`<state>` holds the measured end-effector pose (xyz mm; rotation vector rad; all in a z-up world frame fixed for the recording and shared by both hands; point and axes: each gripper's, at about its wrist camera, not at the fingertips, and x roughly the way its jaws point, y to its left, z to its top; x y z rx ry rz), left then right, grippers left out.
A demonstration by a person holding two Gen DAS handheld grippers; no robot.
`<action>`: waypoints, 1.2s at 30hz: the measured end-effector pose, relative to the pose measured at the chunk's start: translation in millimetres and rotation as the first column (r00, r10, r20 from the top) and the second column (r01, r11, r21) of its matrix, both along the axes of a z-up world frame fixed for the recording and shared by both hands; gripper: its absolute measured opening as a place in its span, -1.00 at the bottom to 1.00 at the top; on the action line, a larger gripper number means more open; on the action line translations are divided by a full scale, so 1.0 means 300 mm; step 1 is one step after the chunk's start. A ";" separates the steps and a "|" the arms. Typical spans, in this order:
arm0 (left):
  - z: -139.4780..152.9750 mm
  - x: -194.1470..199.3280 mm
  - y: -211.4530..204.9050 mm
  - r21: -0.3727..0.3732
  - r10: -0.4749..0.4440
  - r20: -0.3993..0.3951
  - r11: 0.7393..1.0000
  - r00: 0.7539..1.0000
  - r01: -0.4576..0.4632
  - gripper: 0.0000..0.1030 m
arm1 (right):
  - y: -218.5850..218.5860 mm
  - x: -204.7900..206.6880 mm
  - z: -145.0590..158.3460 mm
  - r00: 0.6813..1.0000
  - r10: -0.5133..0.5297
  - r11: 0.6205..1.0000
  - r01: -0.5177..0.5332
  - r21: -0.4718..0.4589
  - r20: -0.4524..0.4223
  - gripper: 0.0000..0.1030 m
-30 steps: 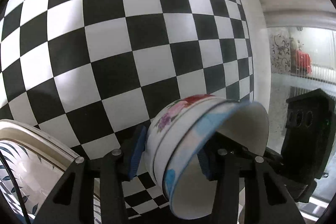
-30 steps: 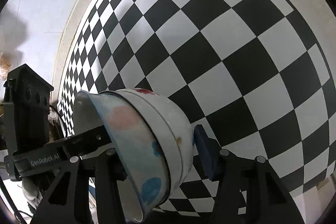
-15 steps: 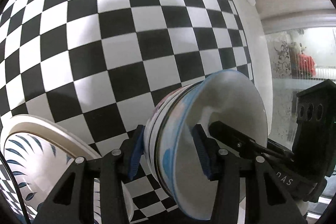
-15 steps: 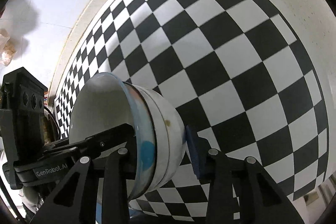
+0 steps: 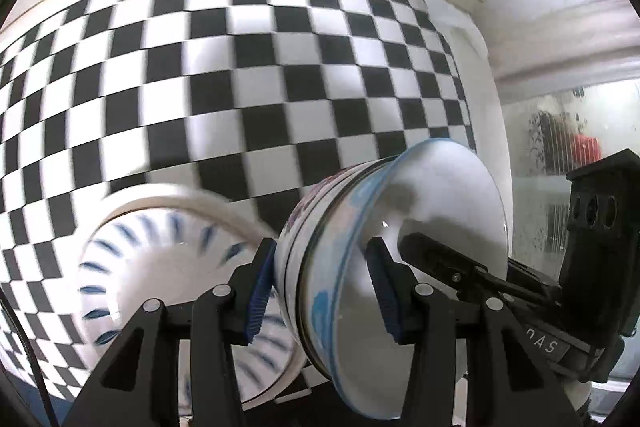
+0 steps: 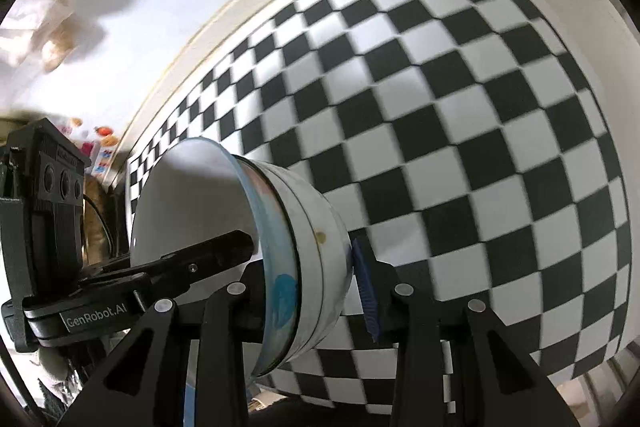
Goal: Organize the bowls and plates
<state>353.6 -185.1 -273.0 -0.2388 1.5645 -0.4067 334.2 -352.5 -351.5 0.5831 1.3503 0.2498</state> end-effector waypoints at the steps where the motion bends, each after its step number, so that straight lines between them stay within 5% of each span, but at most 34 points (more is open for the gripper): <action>1: 0.007 -0.007 0.028 0.001 0.015 0.002 1.000 1.000 -0.015 -0.17 | 0.027 0.004 0.007 1.000 0.011 1.000 -0.011 0.003 0.006 -0.30; 15: -0.054 -0.114 0.344 0.027 0.240 -0.005 0.970 0.971 -0.240 -0.14 | 0.392 0.004 -0.050 0.976 0.217 0.976 -0.216 -0.027 0.006 -0.32; 36: -0.120 -0.154 0.449 0.070 0.323 -0.074 0.946 0.944 -0.318 -0.18 | 0.518 0.052 -0.062 0.948 0.299 0.942 -0.312 -0.123 -0.110 -0.42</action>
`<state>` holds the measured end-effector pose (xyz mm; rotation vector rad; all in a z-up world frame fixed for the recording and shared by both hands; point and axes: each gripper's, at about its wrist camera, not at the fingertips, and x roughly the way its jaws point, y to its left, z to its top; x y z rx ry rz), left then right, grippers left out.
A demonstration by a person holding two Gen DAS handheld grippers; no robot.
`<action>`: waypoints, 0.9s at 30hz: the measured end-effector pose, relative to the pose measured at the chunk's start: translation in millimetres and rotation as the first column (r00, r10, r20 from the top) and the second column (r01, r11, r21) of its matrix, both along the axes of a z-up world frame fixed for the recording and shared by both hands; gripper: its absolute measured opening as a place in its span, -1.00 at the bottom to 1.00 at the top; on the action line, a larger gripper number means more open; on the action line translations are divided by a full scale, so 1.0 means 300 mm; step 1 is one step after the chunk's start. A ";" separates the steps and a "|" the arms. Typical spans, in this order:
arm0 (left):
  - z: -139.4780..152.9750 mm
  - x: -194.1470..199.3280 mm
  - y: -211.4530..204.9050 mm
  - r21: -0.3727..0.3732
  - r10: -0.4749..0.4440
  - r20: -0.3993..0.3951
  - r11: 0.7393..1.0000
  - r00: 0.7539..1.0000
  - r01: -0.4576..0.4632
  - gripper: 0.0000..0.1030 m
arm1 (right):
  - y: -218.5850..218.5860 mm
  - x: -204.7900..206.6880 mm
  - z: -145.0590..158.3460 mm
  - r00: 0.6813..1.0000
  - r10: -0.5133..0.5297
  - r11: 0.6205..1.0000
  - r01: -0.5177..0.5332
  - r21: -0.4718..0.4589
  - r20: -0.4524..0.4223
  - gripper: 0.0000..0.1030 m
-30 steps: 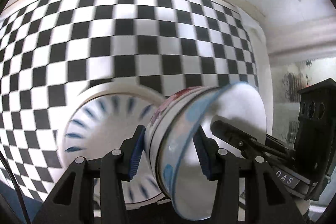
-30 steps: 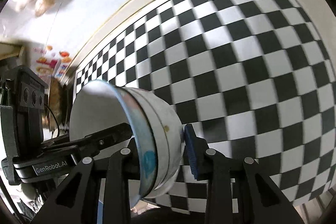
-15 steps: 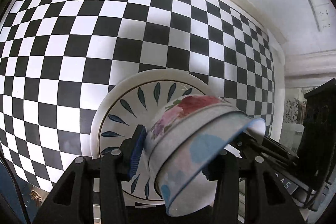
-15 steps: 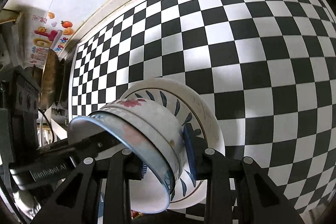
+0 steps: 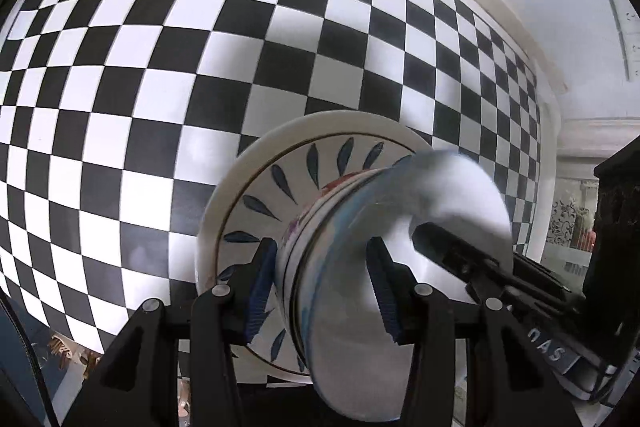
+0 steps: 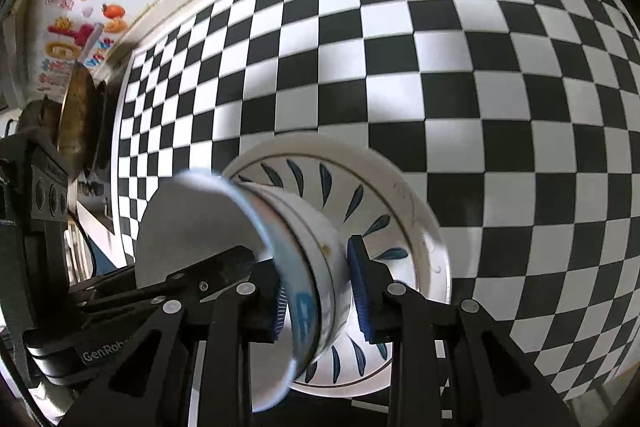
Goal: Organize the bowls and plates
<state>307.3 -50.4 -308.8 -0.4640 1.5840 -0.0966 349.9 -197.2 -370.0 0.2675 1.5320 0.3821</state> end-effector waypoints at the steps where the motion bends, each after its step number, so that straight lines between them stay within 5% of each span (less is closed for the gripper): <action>1: -0.001 -0.004 0.004 -0.003 0.007 -0.004 1.000 1.000 -0.007 -0.18 | 0.003 -0.006 0.002 1.000 0.004 1.000 -0.004 -0.003 0.003 -0.42; 15: 0.009 -0.029 -0.010 0.022 -0.015 0.029 1.000 0.999 0.014 -0.18 | 0.000 -0.030 0.012 1.000 0.008 1.000 -0.008 -0.018 0.012 -0.47; 27: 0.205 -0.154 0.029 0.253 -0.098 0.201 0.966 0.975 0.045 -0.17 | -0.002 -0.145 0.191 0.989 0.005 0.995 0.010 -0.097 0.151 -0.47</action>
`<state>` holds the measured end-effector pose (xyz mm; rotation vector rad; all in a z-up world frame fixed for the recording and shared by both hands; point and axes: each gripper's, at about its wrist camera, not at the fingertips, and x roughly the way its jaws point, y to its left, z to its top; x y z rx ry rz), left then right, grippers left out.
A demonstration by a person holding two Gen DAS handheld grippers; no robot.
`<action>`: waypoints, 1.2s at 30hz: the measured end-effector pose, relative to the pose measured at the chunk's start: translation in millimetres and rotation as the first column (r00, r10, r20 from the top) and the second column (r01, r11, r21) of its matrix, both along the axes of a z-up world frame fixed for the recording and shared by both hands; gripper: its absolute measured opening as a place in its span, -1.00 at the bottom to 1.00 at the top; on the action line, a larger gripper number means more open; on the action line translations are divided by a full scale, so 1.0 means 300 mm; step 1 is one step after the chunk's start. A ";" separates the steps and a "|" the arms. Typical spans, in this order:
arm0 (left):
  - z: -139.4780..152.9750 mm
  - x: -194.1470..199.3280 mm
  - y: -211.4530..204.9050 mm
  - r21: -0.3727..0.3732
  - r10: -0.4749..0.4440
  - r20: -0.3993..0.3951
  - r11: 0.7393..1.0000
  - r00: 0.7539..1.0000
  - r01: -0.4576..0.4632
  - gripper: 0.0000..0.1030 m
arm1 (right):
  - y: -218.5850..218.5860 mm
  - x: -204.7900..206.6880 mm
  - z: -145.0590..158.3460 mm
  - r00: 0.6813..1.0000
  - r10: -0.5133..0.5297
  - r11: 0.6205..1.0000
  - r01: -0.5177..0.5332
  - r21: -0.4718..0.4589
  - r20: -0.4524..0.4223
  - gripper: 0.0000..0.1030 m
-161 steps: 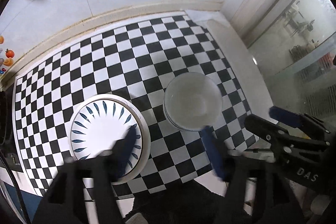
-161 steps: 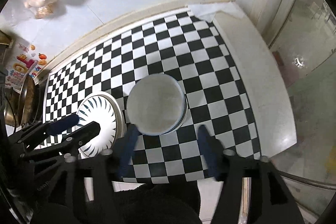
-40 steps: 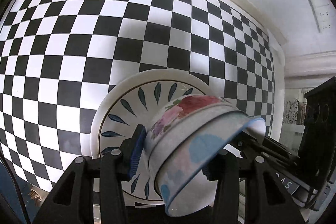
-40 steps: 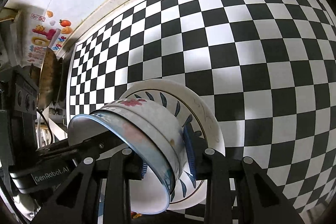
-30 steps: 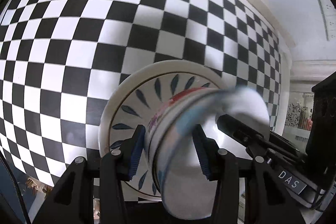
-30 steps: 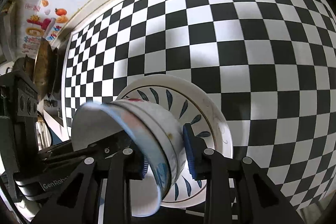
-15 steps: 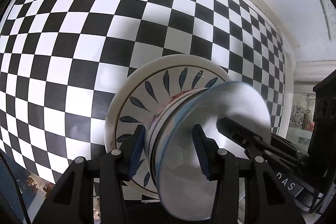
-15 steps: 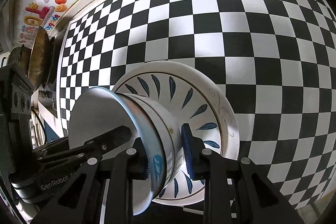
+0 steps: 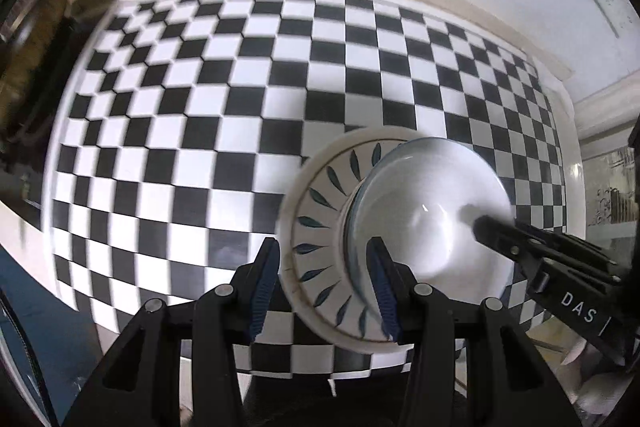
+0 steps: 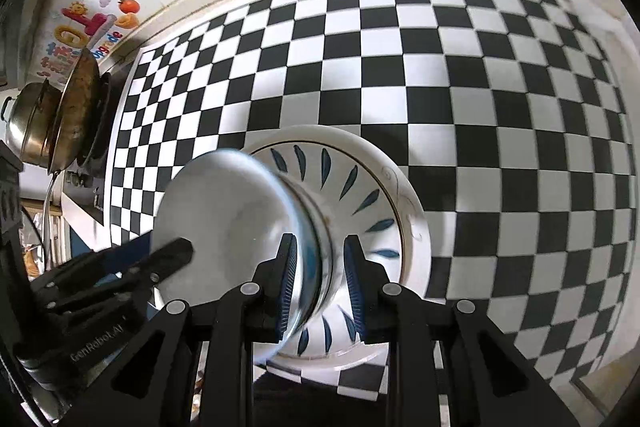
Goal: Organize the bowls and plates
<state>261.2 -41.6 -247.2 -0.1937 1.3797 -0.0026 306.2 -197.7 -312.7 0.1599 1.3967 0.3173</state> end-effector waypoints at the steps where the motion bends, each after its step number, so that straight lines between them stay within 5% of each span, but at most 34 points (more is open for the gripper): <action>1: 0.017 -0.014 0.005 0.009 -0.003 0.016 1.000 1.000 0.003 -0.17 | 0.001 -0.018 0.023 1.000 -0.002 1.000 0.002 -0.009 0.016 -0.46; 3: 0.052 -0.042 0.011 0.028 -0.013 0.048 1.000 0.999 0.012 -0.17 | 0.005 -0.058 0.073 0.999 -0.009 1.000 0.010 -0.028 0.051 -0.44; 8: 0.124 -0.105 0.009 0.057 -0.057 0.123 0.997 0.991 0.050 -0.03 | 0.005 -0.166 0.190 0.988 -0.057 0.997 0.064 -0.045 0.141 0.40; 10: 0.151 -0.128 0.004 0.063 -0.069 0.149 0.996 0.986 0.060 0.06 | 0.001 -0.205 0.224 0.983 -0.077 0.995 0.087 -0.051 0.166 0.57; 13: 0.190 -0.160 0.008 0.064 -0.083 0.186 0.995 0.979 0.072 0.63 | -0.004 -0.263 0.267 0.975 -0.108 0.990 0.123 -0.065 0.194 0.65; 28: 0.398 -0.342 0.009 0.115 -0.076 0.345 0.993 0.936 0.038 0.66 | -0.029 -0.502 0.471 0.926 -0.157 0.978 0.193 -0.074 0.344 0.72; 36: 0.579 -0.554 -0.038 0.141 -0.073 0.451 0.990 0.890 0.010 0.66 | -0.062 -0.731 0.664 0.873 -0.135 0.980 0.186 -0.064 0.469 0.73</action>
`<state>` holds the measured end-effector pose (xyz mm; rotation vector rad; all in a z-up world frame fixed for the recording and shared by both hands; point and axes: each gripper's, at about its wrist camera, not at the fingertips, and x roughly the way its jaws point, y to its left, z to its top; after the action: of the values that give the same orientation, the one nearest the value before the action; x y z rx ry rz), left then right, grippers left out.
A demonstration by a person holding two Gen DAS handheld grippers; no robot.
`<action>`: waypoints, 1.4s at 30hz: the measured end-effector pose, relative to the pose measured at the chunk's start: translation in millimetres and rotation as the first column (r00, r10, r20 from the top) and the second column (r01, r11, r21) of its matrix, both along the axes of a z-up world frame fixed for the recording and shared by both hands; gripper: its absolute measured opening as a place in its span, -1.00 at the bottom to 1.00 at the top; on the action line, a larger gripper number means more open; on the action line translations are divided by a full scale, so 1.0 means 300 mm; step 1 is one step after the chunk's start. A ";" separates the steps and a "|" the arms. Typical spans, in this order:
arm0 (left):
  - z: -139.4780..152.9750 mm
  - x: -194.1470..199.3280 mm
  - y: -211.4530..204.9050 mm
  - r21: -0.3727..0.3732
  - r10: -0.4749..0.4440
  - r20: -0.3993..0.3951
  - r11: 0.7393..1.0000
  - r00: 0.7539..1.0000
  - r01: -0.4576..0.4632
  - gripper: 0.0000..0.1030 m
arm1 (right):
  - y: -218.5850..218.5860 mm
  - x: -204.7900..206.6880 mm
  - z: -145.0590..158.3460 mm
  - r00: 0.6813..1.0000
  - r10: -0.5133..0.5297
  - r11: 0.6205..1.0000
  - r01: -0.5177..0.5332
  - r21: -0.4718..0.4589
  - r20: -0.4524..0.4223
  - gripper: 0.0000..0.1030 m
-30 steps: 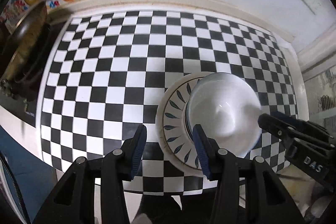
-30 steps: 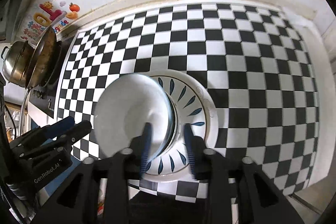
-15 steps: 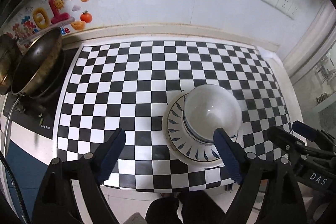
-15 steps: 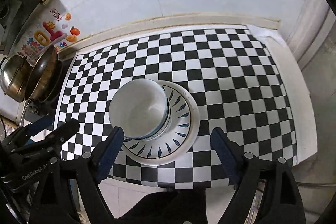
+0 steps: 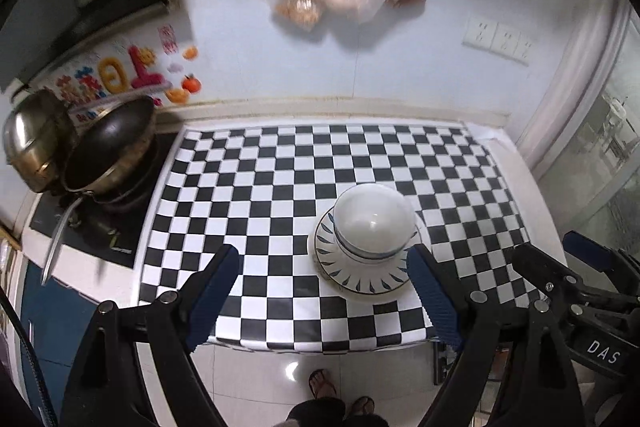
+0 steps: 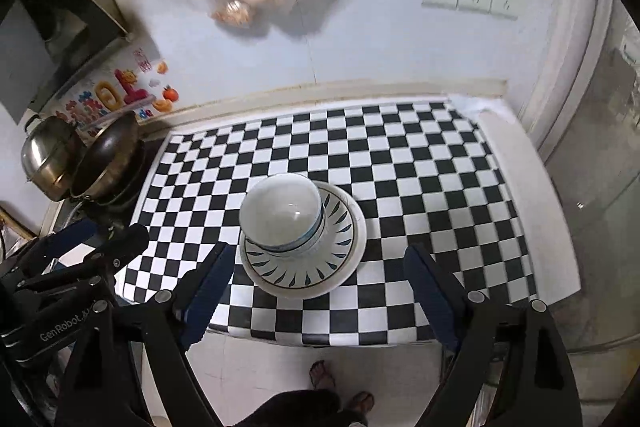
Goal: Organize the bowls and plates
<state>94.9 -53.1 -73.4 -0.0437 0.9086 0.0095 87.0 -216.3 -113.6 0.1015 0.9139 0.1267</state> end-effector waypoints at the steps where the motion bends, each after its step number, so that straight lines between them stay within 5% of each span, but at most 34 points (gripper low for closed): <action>1: 0.023 -0.036 -0.004 0.000 0.004 0.014 1.000 1.000 -0.004 0.66 | -0.005 -0.036 0.023 1.000 0.004 1.000 -0.004 -0.002 0.015 0.74; 19: 0.209 -0.558 -0.046 0.022 0.070 0.091 0.997 0.993 -0.073 0.66 | -0.108 -0.620 0.240 0.985 0.068 0.998 -0.064 -0.026 0.160 0.78; 42: 0.225 -0.638 -0.048 0.008 0.099 0.120 0.995 0.988 -0.101 0.66 | -0.131 -0.663 0.293 0.980 0.062 0.996 -0.049 -0.075 0.190 0.79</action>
<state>-96.5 -67.6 -5.8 -0.0762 0.7860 0.1054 -111.9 -255.6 -25.8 -0.0013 0.7279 0.1534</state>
